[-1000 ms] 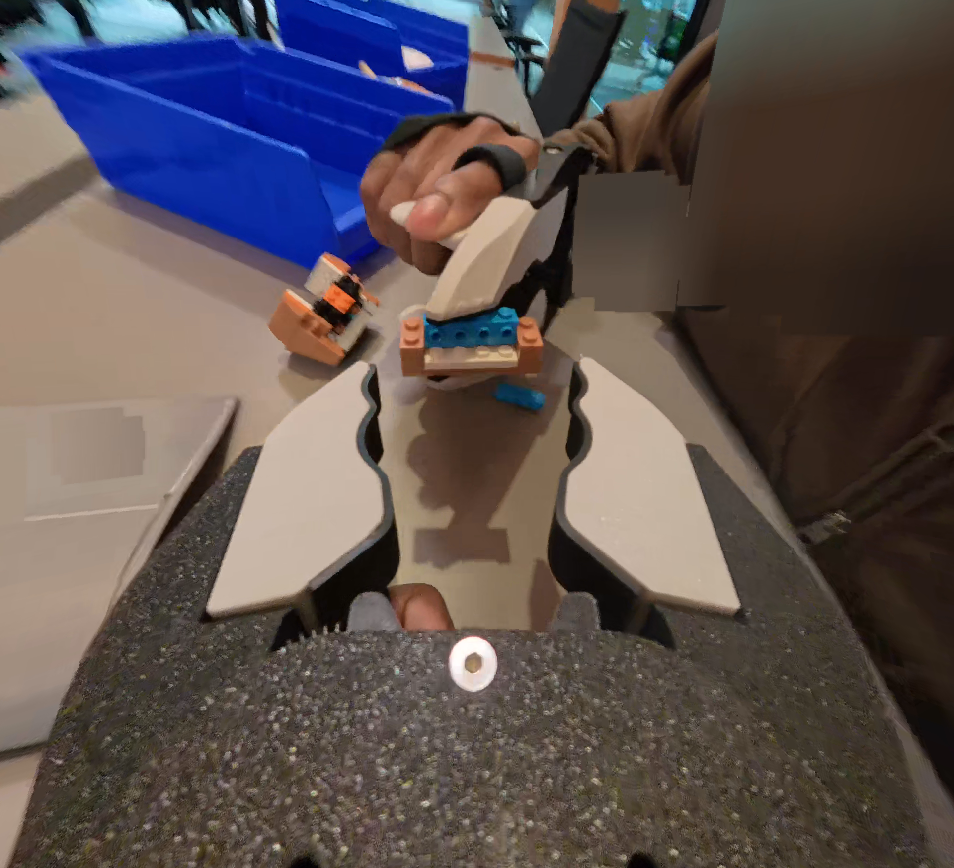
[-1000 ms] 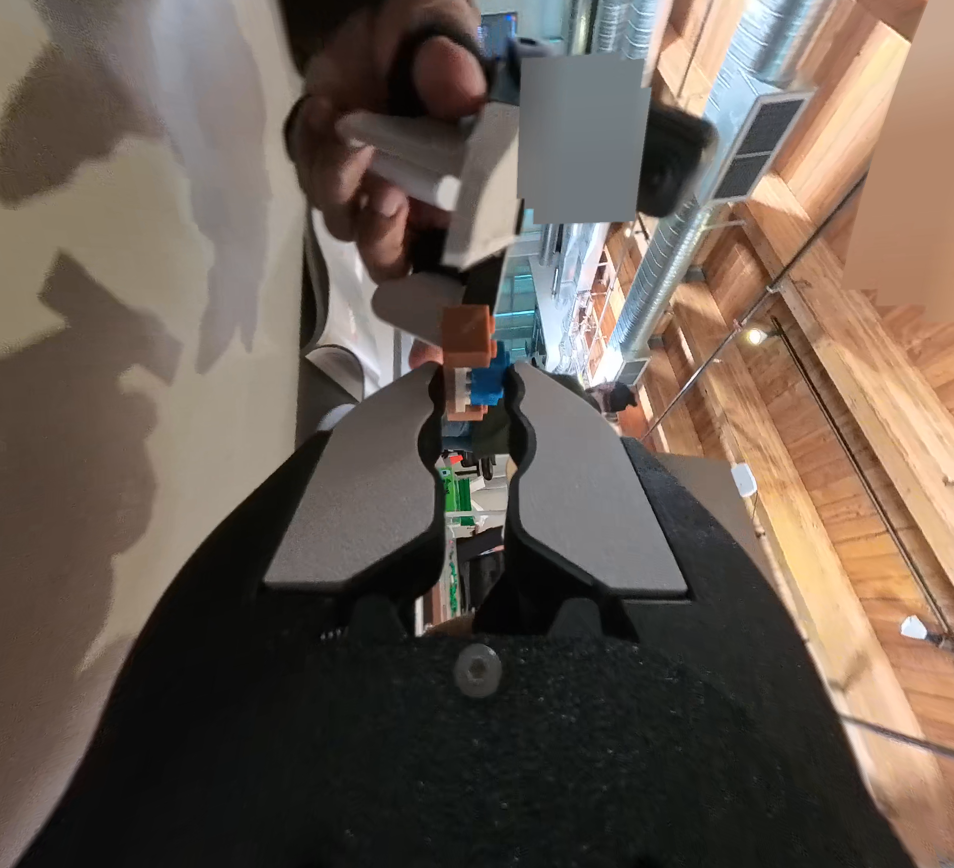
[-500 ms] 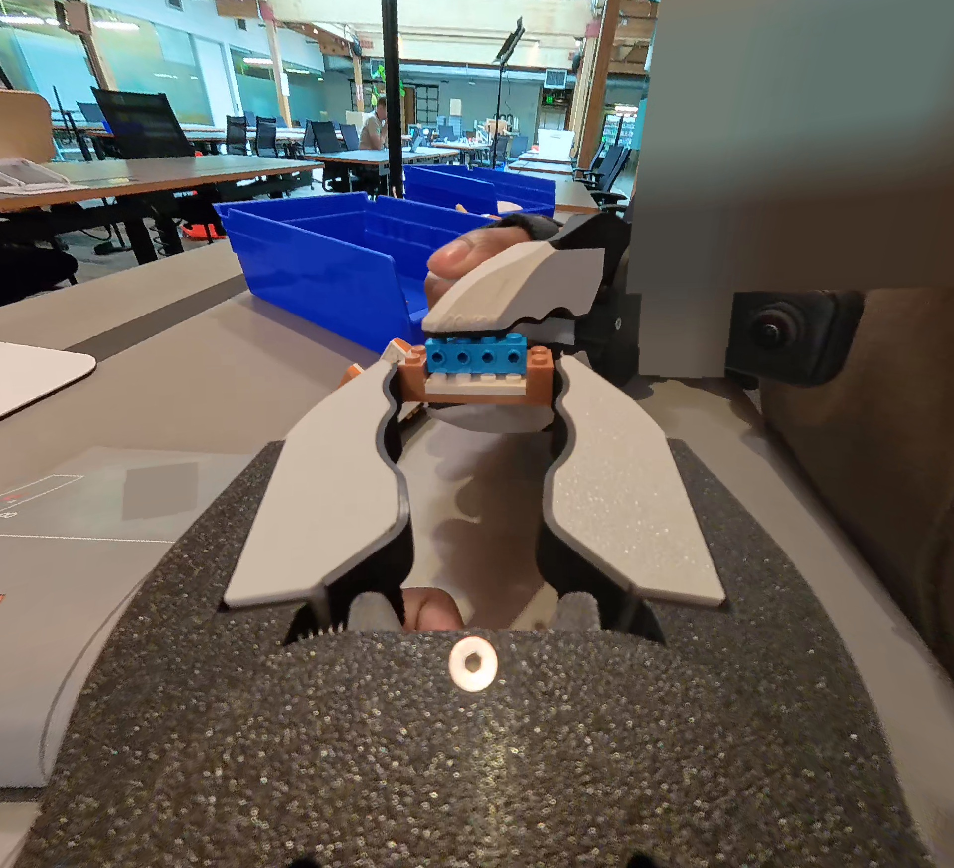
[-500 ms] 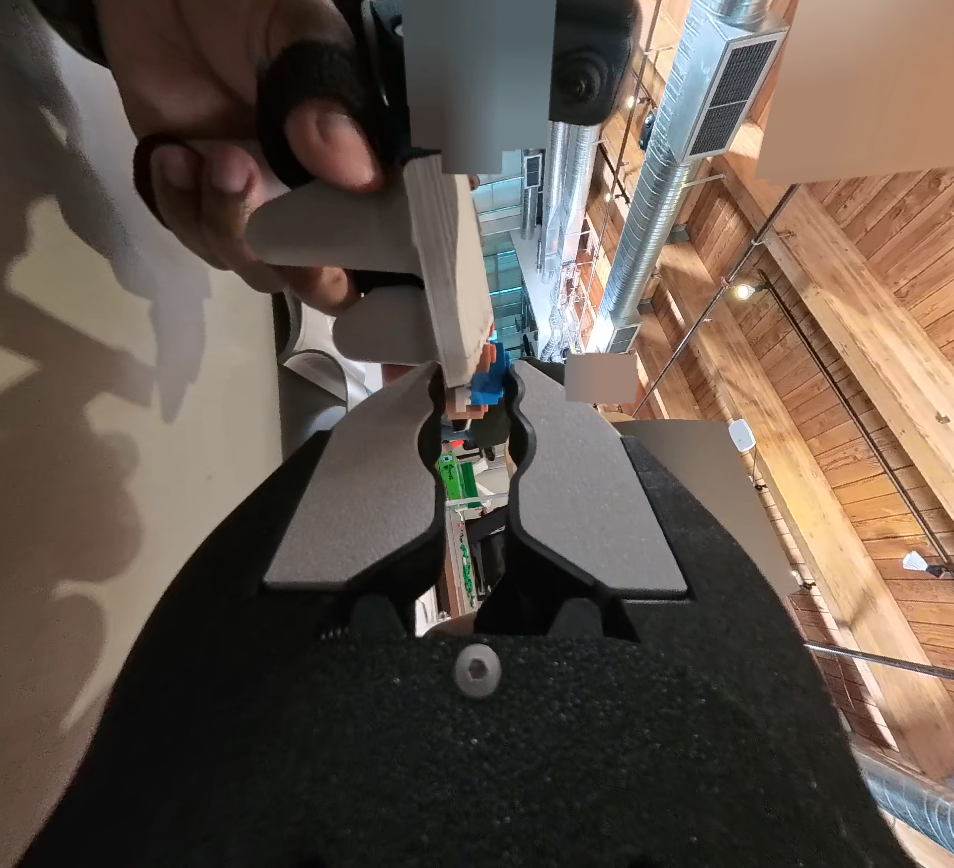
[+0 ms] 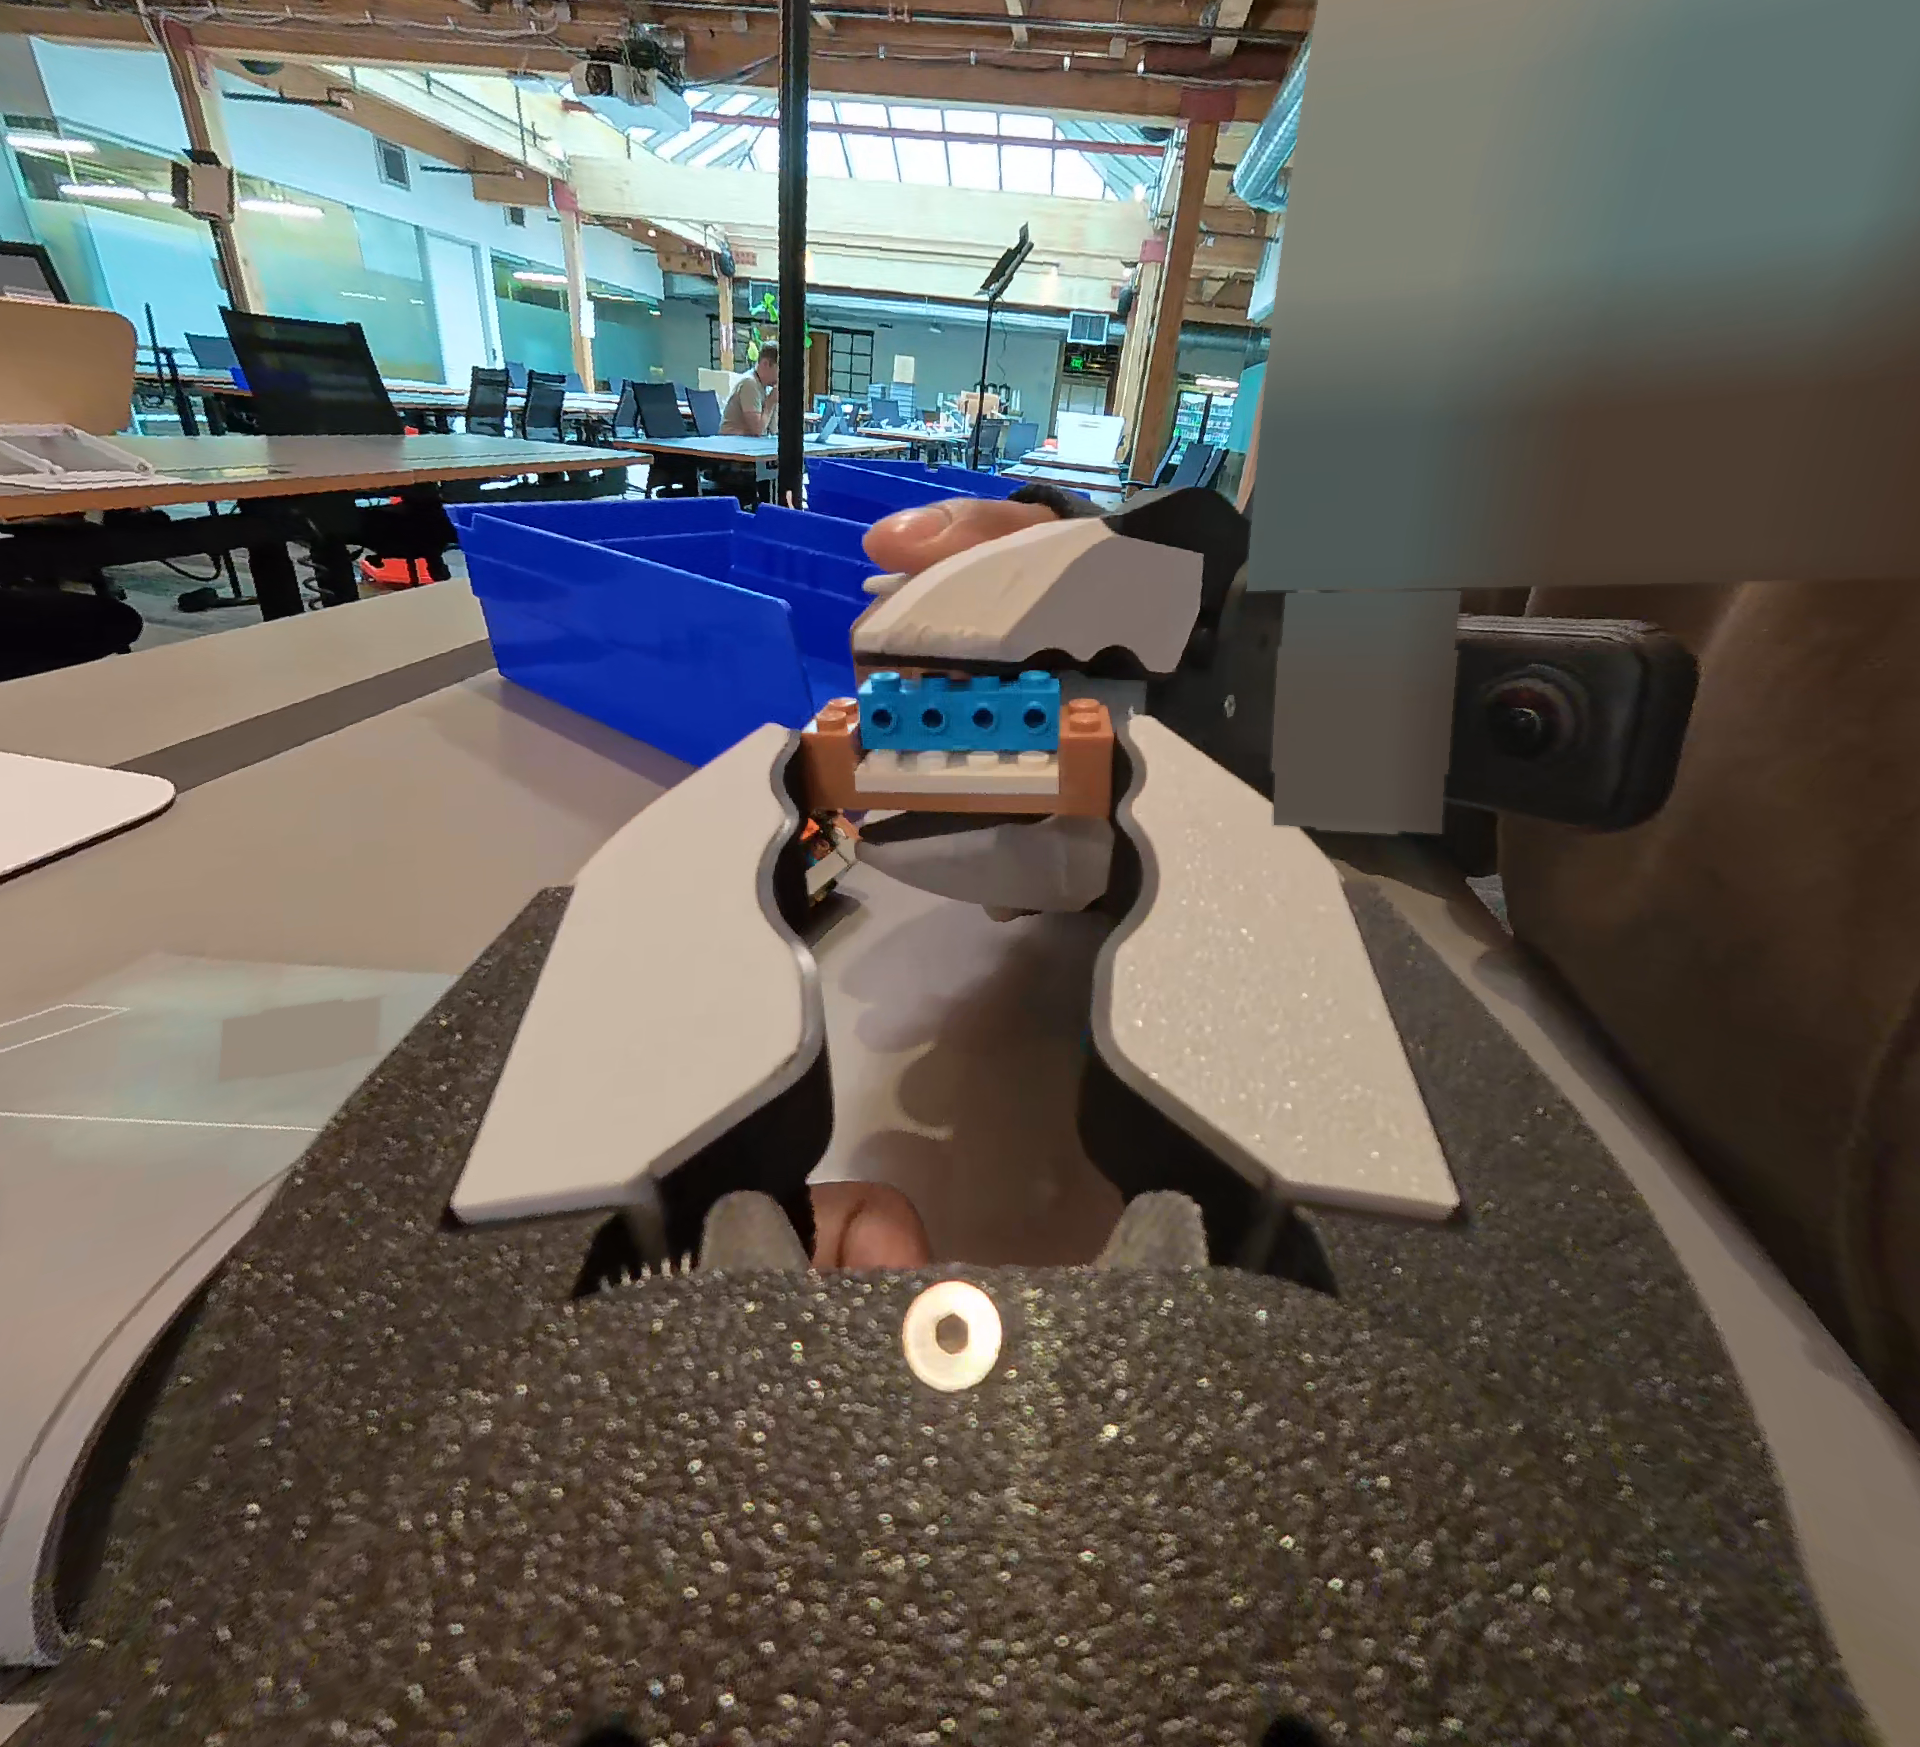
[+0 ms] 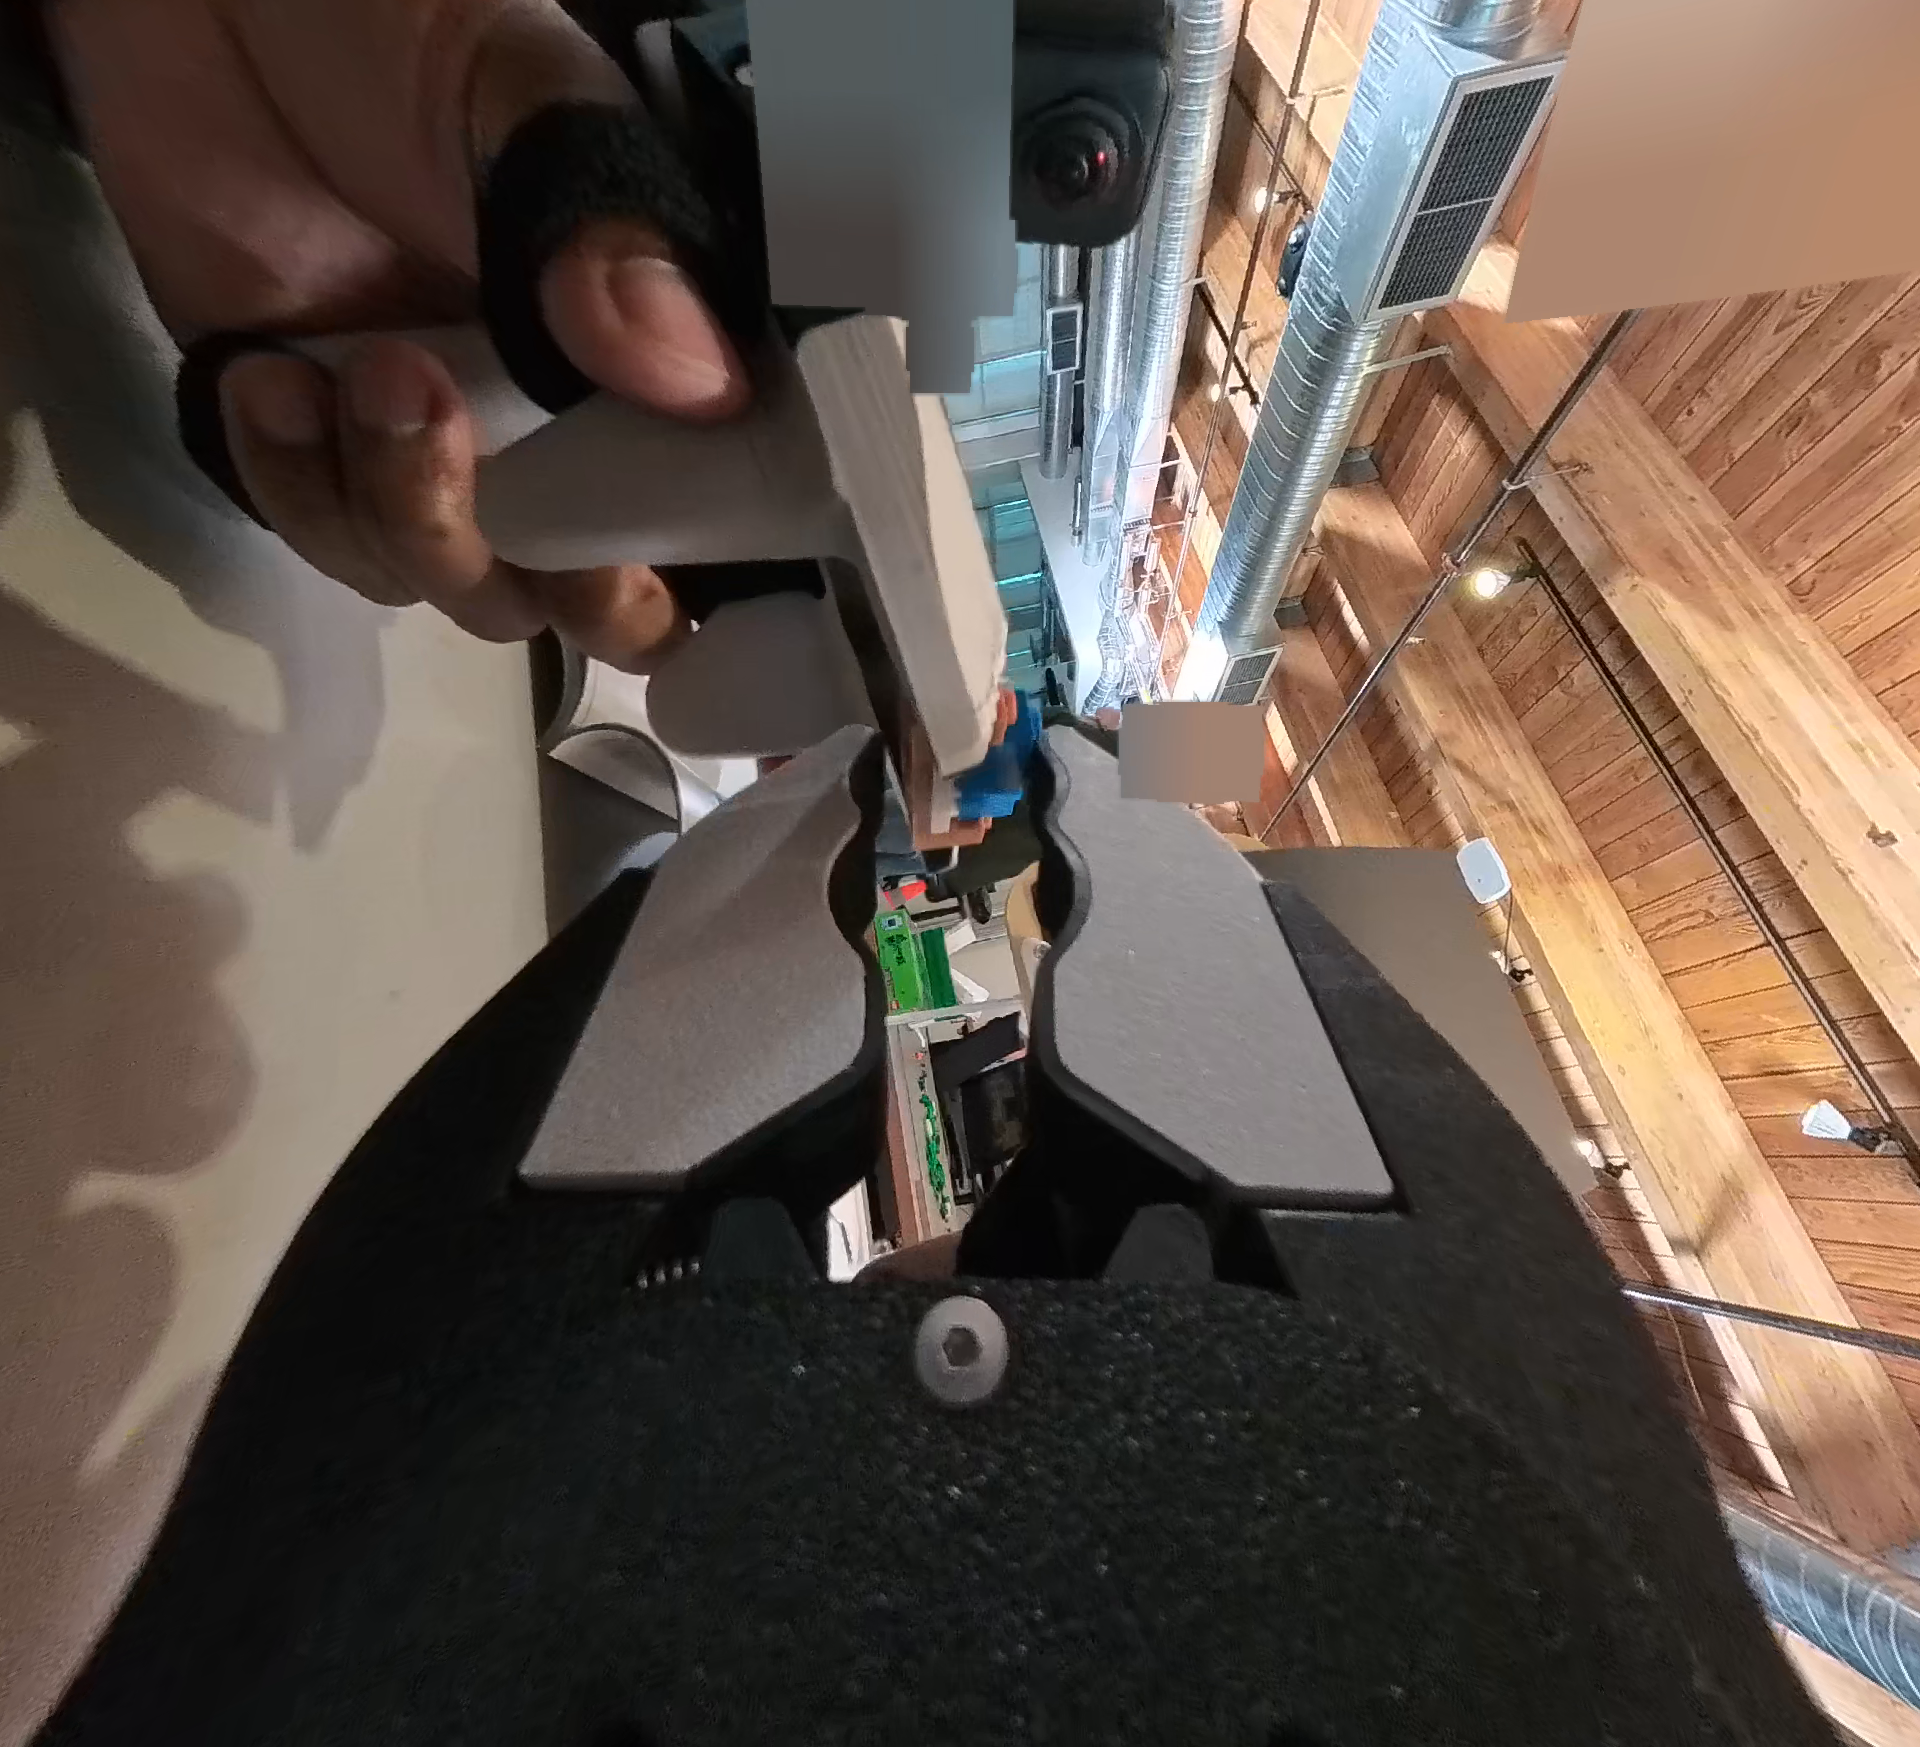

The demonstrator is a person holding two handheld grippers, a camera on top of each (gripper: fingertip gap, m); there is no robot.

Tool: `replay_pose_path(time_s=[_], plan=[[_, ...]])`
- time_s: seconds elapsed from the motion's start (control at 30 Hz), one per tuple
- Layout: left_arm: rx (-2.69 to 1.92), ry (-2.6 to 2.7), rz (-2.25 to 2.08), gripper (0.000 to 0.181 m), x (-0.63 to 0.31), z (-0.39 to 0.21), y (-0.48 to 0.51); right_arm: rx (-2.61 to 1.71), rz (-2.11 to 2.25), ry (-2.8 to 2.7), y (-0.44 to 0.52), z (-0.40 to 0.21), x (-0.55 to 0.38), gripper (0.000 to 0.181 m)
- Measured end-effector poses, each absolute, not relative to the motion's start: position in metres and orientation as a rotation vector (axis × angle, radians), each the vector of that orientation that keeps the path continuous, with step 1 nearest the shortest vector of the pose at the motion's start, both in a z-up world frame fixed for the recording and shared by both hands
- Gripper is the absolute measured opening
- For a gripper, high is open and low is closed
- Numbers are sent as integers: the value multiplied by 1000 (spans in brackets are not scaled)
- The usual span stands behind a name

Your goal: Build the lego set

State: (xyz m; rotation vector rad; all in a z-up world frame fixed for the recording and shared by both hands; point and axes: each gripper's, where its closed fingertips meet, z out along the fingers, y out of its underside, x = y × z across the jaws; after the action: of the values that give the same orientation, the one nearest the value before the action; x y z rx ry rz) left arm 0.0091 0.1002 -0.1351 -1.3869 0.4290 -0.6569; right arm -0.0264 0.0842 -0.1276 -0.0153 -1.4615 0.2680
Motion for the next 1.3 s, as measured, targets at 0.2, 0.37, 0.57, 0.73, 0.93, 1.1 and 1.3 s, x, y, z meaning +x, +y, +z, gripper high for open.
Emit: replay_pose_path(time_s=[0.2, 0.37, 0.57, 0.73, 0.93, 1.1, 1.3], plan=[[-1391, 462, -623, 55, 14, -136, 99, 3, 263, -1437, 79, -126, -25, 21], [-1372, 464, -625, 55, 16, -133, 97, -13, 262, -1375, 78, -122, -24, 22], [-1357, 460, -640, 55, 17, -131, 96, -31, 255, -1320, 78, -120, -22, 22], [-1334, 435, -678, 55, 14, -128, 94, -43, 248, -1302, 80, -118, -22, 24], [-1308, 403, -713, 55, 11, -124, 94, -56, 242, -1298, 81, -117, -24, 27], [-1302, 403, -721, 55, 12, -124, 93, -59, 237, -1289, 79, -117, -24, 26], [-1326, 426, -697, 55, 15, -127, 94, -41, 218, -1289, 76, -119, -24, 25]])
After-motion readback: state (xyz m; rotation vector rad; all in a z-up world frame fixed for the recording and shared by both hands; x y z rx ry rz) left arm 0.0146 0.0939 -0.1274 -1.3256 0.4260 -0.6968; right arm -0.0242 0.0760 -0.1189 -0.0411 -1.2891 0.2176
